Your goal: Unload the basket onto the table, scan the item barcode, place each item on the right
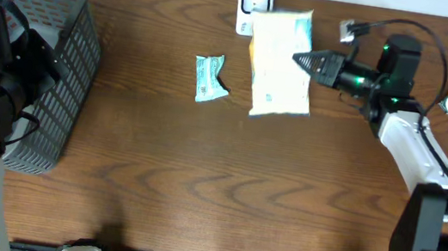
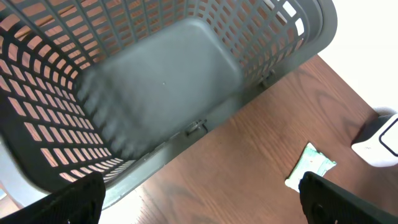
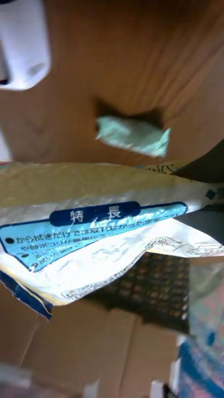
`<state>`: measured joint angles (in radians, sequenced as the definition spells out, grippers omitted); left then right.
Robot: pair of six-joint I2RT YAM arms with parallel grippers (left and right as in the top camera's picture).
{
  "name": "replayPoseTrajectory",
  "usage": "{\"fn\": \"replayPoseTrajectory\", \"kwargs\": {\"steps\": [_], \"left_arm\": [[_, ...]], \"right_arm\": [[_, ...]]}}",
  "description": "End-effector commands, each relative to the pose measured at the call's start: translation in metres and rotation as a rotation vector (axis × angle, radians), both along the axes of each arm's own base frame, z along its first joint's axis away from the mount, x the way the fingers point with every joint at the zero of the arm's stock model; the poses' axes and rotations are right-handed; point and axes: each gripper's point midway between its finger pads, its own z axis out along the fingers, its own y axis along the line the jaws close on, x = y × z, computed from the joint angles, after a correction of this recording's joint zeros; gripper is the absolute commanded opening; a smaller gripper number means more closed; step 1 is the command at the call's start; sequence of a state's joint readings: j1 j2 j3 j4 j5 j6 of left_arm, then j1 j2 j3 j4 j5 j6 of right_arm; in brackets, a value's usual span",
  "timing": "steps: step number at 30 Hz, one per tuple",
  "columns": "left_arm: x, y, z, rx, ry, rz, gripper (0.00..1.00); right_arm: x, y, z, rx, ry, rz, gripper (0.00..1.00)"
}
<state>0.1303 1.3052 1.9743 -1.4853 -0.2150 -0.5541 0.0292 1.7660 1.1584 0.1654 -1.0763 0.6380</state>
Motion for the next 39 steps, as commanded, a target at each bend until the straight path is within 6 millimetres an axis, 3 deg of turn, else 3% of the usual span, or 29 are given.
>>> {"fn": "replayPoseTrajectory", "kwargs": {"steps": [1,5,10,17,32,39], "left_arm": [[-0.001,0.002,0.002,-0.002,-0.007,0.013,0.98],[-0.001,0.002,0.002,-0.002,-0.006,0.013,0.98],[-0.001,0.002,0.002,-0.002,-0.006,0.013,0.98],[-0.001,0.002,0.002,-0.002,-0.006,0.013,0.98],[-0.001,0.002,0.002,-0.002,-0.006,0.013,0.98],[-0.001,0.002,0.002,-0.002,-0.006,0.013,0.98]], "right_arm": [[0.013,-0.006,0.029,0.078,0.056,-0.114,0.01],[0.025,0.001,0.059,0.130,-0.039,-0.170,0.01],[0.024,0.022,0.061,0.158,0.001,-0.183,0.01],[0.013,0.045,0.051,0.117,0.008,-0.131,0.01],[0.012,0.041,0.021,0.019,0.051,-0.149,0.01],[0.017,0.034,0.008,-0.080,-0.007,-0.183,0.01]]}}
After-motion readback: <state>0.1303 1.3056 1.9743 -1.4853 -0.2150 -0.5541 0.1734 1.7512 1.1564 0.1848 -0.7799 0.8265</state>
